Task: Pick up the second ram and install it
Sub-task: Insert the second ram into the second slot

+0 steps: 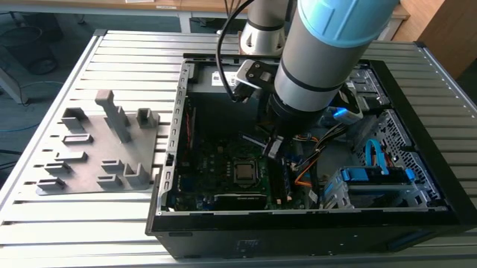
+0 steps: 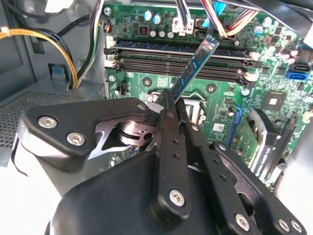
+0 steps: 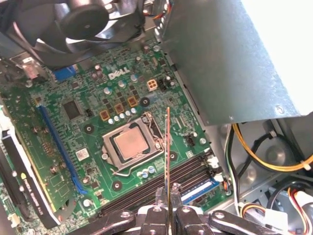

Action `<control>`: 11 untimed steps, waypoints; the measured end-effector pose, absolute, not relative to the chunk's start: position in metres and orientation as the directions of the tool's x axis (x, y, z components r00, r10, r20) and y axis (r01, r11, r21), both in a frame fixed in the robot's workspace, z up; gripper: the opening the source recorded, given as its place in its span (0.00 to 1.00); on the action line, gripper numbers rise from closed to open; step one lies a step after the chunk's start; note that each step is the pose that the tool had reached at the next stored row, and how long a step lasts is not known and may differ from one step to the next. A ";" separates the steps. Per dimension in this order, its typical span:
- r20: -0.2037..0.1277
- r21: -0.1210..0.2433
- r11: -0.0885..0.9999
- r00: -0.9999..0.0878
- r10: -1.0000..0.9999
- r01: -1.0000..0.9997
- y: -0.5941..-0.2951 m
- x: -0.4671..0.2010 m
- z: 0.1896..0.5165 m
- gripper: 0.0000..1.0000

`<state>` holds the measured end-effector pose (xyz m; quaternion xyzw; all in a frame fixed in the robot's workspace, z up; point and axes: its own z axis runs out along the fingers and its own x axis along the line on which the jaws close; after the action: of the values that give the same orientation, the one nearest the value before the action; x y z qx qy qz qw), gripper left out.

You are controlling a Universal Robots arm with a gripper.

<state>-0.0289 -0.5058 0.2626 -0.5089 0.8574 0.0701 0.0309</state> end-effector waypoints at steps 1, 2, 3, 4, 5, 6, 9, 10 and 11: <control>-0.124 0.089 0.480 -0.488 -0.864 -0.873 -0.506 -0.029 0.263 0.14; -0.124 0.089 0.488 -0.496 -0.860 -0.868 -0.506 -0.029 0.263 0.14; -0.124 0.089 0.496 -0.503 -0.855 -0.864 -0.506 -0.029 0.263 0.14; -0.124 0.088 0.503 -0.511 -0.851 -0.860 -0.506 -0.029 0.263 0.14; -0.123 0.088 0.510 -0.518 -0.847 -0.856 -0.506 -0.029 0.263 0.14; -0.122 0.088 0.517 -0.524 -0.843 -0.852 -0.506 -0.029 0.262 0.14; -0.118 0.085 0.532 -0.539 -0.834 -0.842 -0.506 -0.029 0.262 0.14; -0.116 0.084 0.537 -0.544 -0.831 -0.839 -0.506 -0.029 0.262 0.14; -0.115 0.083 0.543 -0.549 -0.828 -0.836 -0.506 -0.029 0.262 0.14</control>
<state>-0.0289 -0.5059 0.2625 -0.4738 0.8778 0.0638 0.0309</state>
